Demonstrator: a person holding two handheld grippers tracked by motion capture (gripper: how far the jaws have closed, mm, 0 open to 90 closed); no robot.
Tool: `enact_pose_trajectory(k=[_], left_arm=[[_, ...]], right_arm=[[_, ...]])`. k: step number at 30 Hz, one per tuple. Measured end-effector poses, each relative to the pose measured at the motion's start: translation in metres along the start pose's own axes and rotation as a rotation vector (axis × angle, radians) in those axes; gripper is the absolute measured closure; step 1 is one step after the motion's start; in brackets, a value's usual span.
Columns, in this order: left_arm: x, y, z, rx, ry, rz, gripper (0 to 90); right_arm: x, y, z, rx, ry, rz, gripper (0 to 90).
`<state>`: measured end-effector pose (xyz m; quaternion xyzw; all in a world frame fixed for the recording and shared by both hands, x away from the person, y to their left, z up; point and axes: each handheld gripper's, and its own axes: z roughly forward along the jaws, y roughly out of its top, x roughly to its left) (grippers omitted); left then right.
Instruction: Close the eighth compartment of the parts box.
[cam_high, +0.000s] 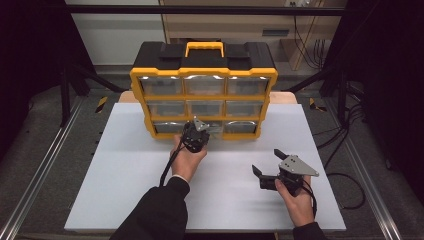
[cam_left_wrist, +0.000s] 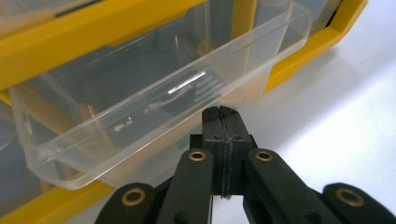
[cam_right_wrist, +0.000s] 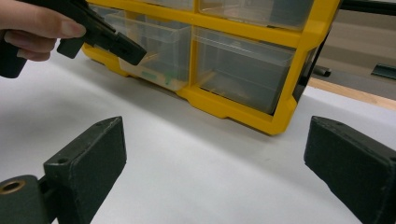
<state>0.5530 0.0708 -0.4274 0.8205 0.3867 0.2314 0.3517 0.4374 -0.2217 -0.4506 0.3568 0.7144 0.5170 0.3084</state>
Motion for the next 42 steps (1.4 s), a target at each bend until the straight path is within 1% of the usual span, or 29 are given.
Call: enact_pose_trajectory(k=[1,2,3,5,6,10,11,13,14,16,20,22,25,29,38,42], left_arm=[[0.000,0.000,0.000,0.007,0.003,0.013,89.9],[0.000,0.001,0.000,0.013,0.009,0.027,89.9],[0.000,0.001,0.001,0.003,0.013,0.018,89.9],[0.001,0.000,0.002,0.002,0.015,0.003,89.9],[0.003,0.000,0.001,0.016,0.018,0.022,89.9],[0.004,0.000,0.001,0.003,0.021,0.019,89.9],[0.002,0.000,0.003,-0.035,0.023,-0.017,89.9],[0.002,0.000,0.004,-0.033,0.024,-0.016,89.9],[0.002,0.000,0.005,-0.031,0.025,-0.015,89.9],[0.004,0.000,0.004,0.004,0.025,0.020,89.9],[0.003,-0.001,0.007,-0.018,0.038,0.024,89.9],[0.003,-0.001,0.007,-0.017,0.040,0.029,89.9],[0.004,0.000,0.008,-0.016,0.042,0.036,89.9],[0.005,0.000,0.009,-0.024,0.051,0.029,89.9],[0.006,0.000,0.010,-0.037,0.059,0.028,89.8],[0.006,0.000,0.012,-0.036,0.067,0.030,89.9]], right_arm=[[0.000,0.000,0.000,-0.002,0.005,0.003,6.0],[0.000,-0.001,0.001,-0.004,0.004,-0.005,6.0],[0.000,-0.001,0.001,-0.004,0.004,-0.012,6.0],[0.000,-0.002,0.001,-0.009,-0.001,-0.015,6.0],[0.000,-0.002,0.001,-0.012,-0.002,-0.016,6.0],[-0.001,-0.003,0.001,-0.012,-0.002,-0.015,6.0],[0.000,-0.003,0.001,-0.011,-0.002,-0.014,5.9],[0.000,-0.003,0.002,-0.012,-0.005,-0.022,5.9],[0.000,-0.003,0.002,-0.013,-0.002,-0.017,5.9],[0.000,-0.003,0.002,-0.013,-0.003,-0.018,5.9],[-0.001,-0.004,0.002,-0.013,-0.011,-0.015,5.9],[-0.002,-0.004,0.001,-0.015,-0.010,-0.002,5.9],[-0.002,-0.004,0.001,-0.016,-0.012,-0.002,6.0],[-0.002,-0.004,0.001,-0.016,-0.011,0.000,6.0],[-0.002,-0.004,0.000,-0.016,-0.014,0.001,5.9],[-0.003,-0.004,0.000,-0.024,-0.017,0.000,5.9]])
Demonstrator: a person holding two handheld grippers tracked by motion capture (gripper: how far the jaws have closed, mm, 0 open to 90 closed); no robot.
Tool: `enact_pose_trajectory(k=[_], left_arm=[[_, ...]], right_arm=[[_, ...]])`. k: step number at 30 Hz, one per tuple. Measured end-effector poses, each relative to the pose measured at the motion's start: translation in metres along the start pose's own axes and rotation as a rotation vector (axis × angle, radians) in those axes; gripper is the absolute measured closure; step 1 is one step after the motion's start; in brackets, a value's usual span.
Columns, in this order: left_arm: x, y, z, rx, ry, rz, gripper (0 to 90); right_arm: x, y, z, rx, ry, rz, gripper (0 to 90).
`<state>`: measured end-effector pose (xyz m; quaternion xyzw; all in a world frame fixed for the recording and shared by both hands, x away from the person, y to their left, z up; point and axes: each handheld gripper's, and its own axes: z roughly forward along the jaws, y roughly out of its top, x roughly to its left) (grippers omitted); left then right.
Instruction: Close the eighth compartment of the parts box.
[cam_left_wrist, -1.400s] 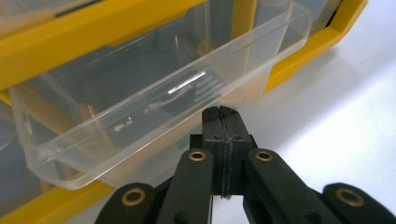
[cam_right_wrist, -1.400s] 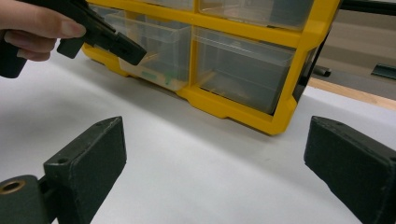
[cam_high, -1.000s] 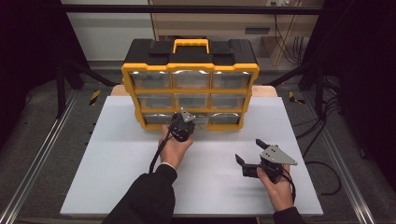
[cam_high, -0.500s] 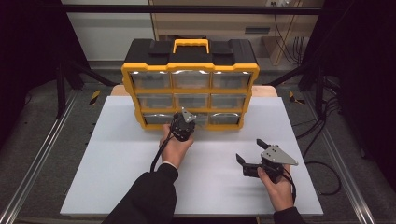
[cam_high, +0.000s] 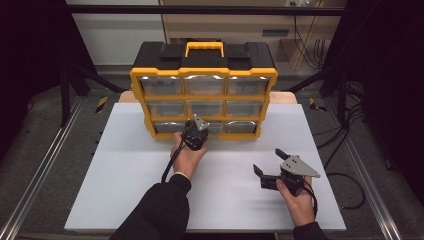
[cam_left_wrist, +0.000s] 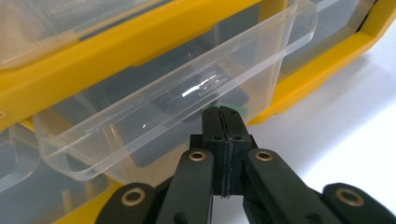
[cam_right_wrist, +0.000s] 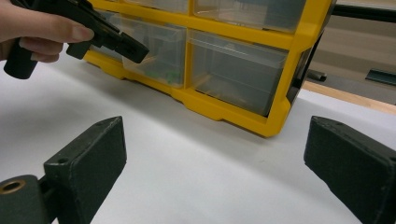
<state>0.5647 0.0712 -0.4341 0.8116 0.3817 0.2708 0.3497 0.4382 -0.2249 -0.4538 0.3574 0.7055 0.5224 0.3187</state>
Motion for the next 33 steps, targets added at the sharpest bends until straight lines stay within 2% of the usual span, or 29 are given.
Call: enact_pose_trajectory(k=[7,9,17,19,23,29,33], left_arm=[[-0.0006,0.0005,0.0039,-0.011,0.004,-0.009,89.9],[0.0017,0.0011,0.0034,0.008,0.004,0.010,89.9],[0.0034,0.0017,0.0061,-0.016,0.012,-0.015,89.9],[0.0040,0.0018,0.0064,-0.003,0.018,0.008,89.9],[0.0028,0.0025,0.0090,-0.020,0.021,-0.016,89.9],[0.0037,0.0038,0.0084,-0.010,0.024,-0.002,89.9],[0.0030,0.0048,0.0098,-0.018,0.026,-0.011,89.9]], right_arm=[[0.0002,-0.0001,0.0003,0.001,0.001,-0.001,5.9],[0.0000,-0.0003,0.0003,0.002,0.001,-0.002,5.9],[-0.0007,-0.0008,0.0001,0.005,0.004,-0.001,5.9],[-0.0007,-0.0011,0.0002,0.008,0.004,0.002,5.9],[-0.0012,-0.0010,-0.0004,0.007,0.003,0.001,5.9],[-0.0007,-0.0009,-0.0003,0.006,0.004,-0.001,5.9],[-0.0010,-0.0011,-0.0004,0.006,0.003,0.002,5.9]])
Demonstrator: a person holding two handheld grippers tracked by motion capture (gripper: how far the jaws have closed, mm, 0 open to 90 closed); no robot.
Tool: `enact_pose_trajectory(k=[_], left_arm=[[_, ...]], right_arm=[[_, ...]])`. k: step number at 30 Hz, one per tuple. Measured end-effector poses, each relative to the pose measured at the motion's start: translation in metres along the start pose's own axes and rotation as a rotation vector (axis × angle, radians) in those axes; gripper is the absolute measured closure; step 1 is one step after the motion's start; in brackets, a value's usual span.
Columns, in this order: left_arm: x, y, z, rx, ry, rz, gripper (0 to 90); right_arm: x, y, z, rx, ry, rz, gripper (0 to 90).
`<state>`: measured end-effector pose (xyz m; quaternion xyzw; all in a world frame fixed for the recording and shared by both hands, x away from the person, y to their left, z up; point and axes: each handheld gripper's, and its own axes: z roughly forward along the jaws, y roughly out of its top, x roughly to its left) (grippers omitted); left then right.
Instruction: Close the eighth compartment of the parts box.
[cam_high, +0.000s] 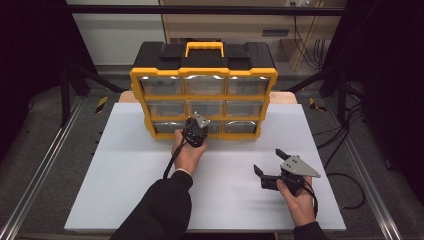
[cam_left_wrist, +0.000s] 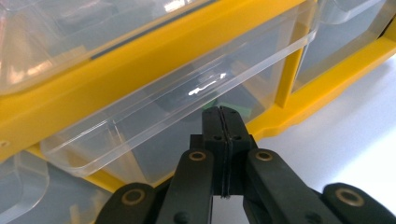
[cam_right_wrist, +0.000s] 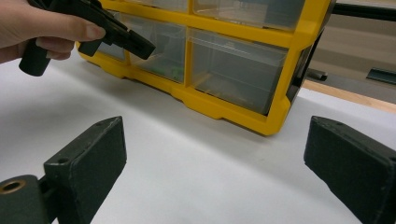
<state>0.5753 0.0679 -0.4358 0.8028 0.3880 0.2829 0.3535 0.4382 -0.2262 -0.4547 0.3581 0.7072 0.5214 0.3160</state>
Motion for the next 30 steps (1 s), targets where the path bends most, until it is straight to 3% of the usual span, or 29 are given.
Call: enact_pose_trajectory(k=[7,22,30], left_arm=[[-0.0013,0.0006,0.0000,0.006,0.005,0.024,89.9],[-0.0003,0.0009,-0.0010,-0.009,0.002,0.003,89.9],[-0.0014,-0.0014,-0.0079,0.016,-0.022,0.035,89.9]], right_arm=[[-0.0003,-0.0001,-0.0003,0.000,-0.001,0.003,5.9],[0.0000,-0.0002,-0.0003,-0.001,0.001,0.001,5.9],[0.0004,-0.0005,0.0003,0.001,0.000,0.000,5.9]])
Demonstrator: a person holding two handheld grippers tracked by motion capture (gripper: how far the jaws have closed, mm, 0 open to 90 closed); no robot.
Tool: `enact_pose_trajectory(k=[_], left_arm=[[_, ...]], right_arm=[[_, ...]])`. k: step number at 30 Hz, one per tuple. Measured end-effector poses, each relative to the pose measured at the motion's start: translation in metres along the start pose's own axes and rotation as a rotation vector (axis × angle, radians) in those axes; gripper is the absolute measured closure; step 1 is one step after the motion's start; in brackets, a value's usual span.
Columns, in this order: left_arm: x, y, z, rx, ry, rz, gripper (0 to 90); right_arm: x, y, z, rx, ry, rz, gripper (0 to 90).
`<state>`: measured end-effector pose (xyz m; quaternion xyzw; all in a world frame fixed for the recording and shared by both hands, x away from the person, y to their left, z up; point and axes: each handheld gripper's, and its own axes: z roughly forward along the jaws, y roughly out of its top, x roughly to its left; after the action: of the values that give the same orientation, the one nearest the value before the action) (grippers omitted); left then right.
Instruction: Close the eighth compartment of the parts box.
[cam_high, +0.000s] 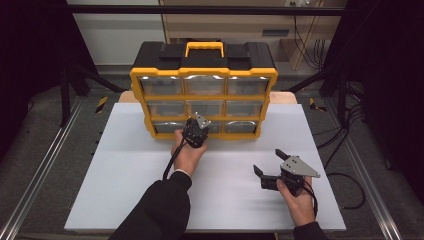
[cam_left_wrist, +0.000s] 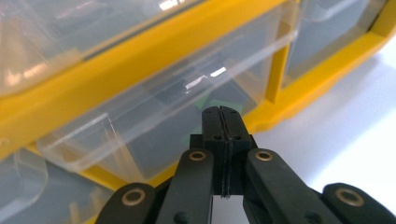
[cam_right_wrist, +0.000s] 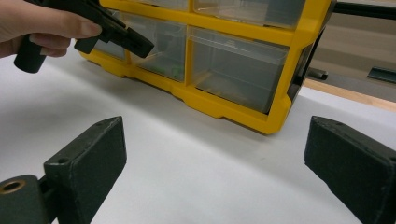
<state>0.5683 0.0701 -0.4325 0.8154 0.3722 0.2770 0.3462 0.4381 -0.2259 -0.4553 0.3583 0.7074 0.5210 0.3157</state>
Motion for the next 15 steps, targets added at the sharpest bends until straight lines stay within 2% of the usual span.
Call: enact_pose_trajectory(k=[3,5,9,15], left_arm=[[-0.004,-0.003,-0.005,-0.021,-0.011,-0.021,89.9],[-0.006,-0.007,-0.011,-0.012,-0.022,-0.009,89.9],[-0.010,-0.013,-0.023,-0.052,-0.036,-0.025,89.9],[-0.005,-0.019,-0.040,-0.111,-0.057,-0.057,89.9]], right_arm=[[0.001,0.001,0.000,-0.003,0.001,-0.002,5.9],[0.001,0.001,-0.001,-0.002,0.001,-0.001,5.8],[-0.001,0.000,-0.002,-0.003,-0.006,0.004,5.8],[0.002,0.000,-0.003,-0.003,-0.009,0.001,5.8]])
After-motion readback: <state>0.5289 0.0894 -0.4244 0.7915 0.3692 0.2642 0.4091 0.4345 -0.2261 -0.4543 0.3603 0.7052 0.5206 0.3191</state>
